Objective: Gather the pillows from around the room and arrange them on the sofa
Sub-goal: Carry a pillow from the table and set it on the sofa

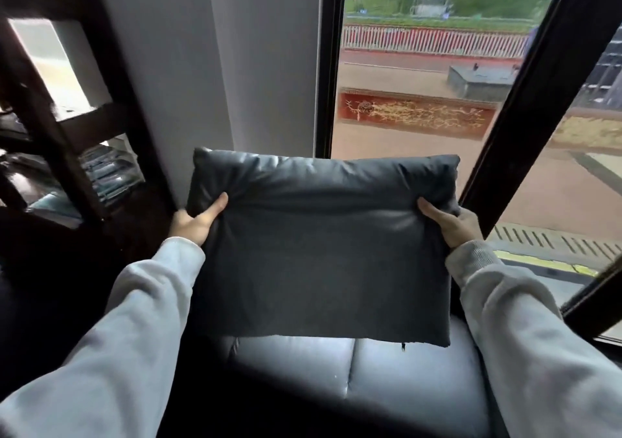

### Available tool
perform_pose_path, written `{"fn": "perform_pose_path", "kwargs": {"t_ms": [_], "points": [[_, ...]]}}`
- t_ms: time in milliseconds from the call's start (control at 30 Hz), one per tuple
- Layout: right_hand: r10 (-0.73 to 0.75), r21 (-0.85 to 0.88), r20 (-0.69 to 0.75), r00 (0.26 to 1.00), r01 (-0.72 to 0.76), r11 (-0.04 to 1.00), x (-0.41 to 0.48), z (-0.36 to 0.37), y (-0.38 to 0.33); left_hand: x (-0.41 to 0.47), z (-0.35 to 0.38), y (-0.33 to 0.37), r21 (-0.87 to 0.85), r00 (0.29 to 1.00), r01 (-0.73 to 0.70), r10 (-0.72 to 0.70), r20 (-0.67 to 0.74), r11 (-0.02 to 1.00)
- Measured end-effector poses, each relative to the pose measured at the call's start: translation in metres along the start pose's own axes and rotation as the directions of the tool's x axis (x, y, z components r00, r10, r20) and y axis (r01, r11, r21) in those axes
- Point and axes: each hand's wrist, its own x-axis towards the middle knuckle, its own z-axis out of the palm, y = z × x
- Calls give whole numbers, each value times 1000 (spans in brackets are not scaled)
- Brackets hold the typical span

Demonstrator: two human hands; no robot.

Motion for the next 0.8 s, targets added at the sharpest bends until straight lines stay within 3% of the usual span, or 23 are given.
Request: {"fn": "perform_pose_path", "kwargs": {"t_ms": [167,367,500,600,800], "points": [[52,4,57,997,-52,999,63,41,3,113,30,16,98,996,18,-26,81,995],[-12,-78,-61,998,7,997,119,82,31,198,96,-7,82,983,-79,64,173,993],[-23,-187,-119,993,0,982,175,98,73,255,140,-41,177,972,-65,23,232,982],[45,-259,-123,991,-76,963,221,114,117,301,176,-81,302,977,-31,-35,210,953],[228,-193,-172,958,-260,946,293,138,226,376,235,-178,424,966,119,-203,160,898]]}}
